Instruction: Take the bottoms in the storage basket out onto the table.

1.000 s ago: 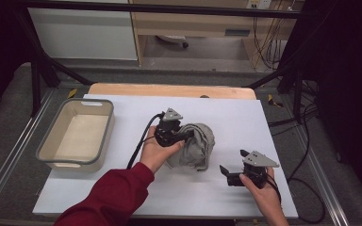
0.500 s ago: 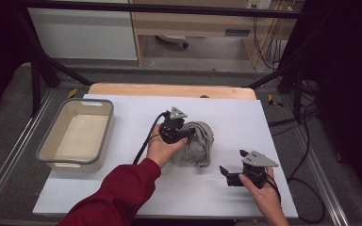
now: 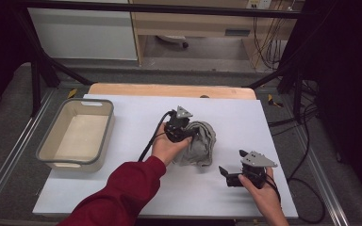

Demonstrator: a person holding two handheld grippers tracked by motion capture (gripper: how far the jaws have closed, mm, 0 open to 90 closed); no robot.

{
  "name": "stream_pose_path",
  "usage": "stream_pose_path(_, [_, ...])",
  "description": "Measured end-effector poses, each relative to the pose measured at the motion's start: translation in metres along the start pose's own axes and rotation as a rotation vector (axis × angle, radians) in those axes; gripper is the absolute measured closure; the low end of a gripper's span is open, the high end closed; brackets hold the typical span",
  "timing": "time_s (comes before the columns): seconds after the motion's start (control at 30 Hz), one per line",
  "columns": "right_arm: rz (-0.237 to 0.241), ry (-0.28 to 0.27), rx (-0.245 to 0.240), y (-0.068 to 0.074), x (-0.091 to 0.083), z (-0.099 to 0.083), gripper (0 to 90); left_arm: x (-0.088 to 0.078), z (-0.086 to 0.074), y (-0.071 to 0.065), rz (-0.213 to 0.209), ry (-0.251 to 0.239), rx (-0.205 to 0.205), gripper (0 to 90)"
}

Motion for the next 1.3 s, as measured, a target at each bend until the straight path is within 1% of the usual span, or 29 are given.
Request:
stream_pose_path(0.13, [-0.008, -0.005, -0.005, 0.001, -0.002, 0.002, 1.7, 0.005, -0.001, -0.008, 0.003, 0.015, 0.026, 69.4])
stream_pose_path(0.23, [-0.012, -0.013, -0.005, 0.002, -0.005, 0.003, 1.6, 0.008, -0.001, -0.010, 0.014, 0.019, 0.052, 69.3])
stream_pose_path(0.33, [-0.012, -0.010, -0.006, 0.003, -0.005, 0.002, 1.5, 0.011, -0.002, -0.008, 0.024, 0.019, 0.045, 69.2])
stream_pose_path(0.4, [-0.011, -0.006, -0.009, 0.003, -0.005, 0.002, 1.6, 0.014, -0.002, -0.006, 0.022, 0.022, 0.035, 69.1])
stream_pose_path(0.53, [-0.013, -0.009, -0.005, 0.001, -0.004, 0.003, 1.6, 0.022, -0.001, -0.002, 0.012, 0.029, 0.030, 68.8])
stream_pose_path(0.67, [-0.020, -0.011, -0.002, 0.000, -0.005, 0.003, 1.6, 0.029, 0.001, -0.001, -0.004, 0.040, 0.046, 68.4])
stream_pose_path(0.77, [-0.027, -0.010, -0.004, 0.000, -0.004, 0.004, 1.6, 0.034, 0.000, 0.001, -0.017, 0.043, 0.036, 68.3])
stream_pose_path(0.8, [-0.030, -0.012, -0.005, 0.000, -0.003, 0.005, 1.6, 0.034, -0.001, 0.001, -0.018, 0.047, 0.039, 68.2])
stream_pose_path(0.87, [-0.029, -0.011, -0.003, 0.000, -0.001, 0.007, 1.6, 0.034, -0.003, 0.002, -0.014, 0.052, 0.045, 67.9])
stream_pose_path(0.93, [-0.034, -0.002, -0.013, 0.000, 0.002, 0.007, 1.6, 0.031, -0.003, 0.003, -0.007, 0.054, 0.062, 66.8])
stream_pose_path(1.07, [-0.040, 0.009, -0.011, 0.000, 0.006, 0.008, 1.8, 0.028, 0.000, 0.007, -0.003, 0.043, 0.062, 63.4])
stream_pose_path(1.13, [-0.046, 0.015, -0.012, 0.000, 0.006, 0.007, 1.7, 0.028, 0.000, 0.007, -0.002, 0.043, 0.070, 58.8])
stream_pose_path(1.2, [-0.050, 0.019, -0.010, -0.001, 0.005, 0.006, 1.7, 0.027, 0.001, 0.009, 0.003, 0.042, 0.049, 50.1])
stream_pose_path(1.23, [-0.047, 0.018, -0.004, -0.002, 0.005, 0.006, 1.7, 0.025, 0.002, 0.009, 0.011, 0.035, 0.037, 47.4])
stream_pose_path(1.3, [-0.044, 0.014, -0.005, -0.002, 0.005, 0.006, 1.6, 0.023, 0.004, 0.009, 0.024, 0.022, 0.029, 44.0])
Point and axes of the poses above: each handheld gripper's, and its own axes: x roughly forward along the jaws, z roughly out of its top, y roughly to its left, the point moved 5 cm from there along x, roughly forward along the jaws, and after that the axes turned 4 degrees about x, right-handed, at the moved point
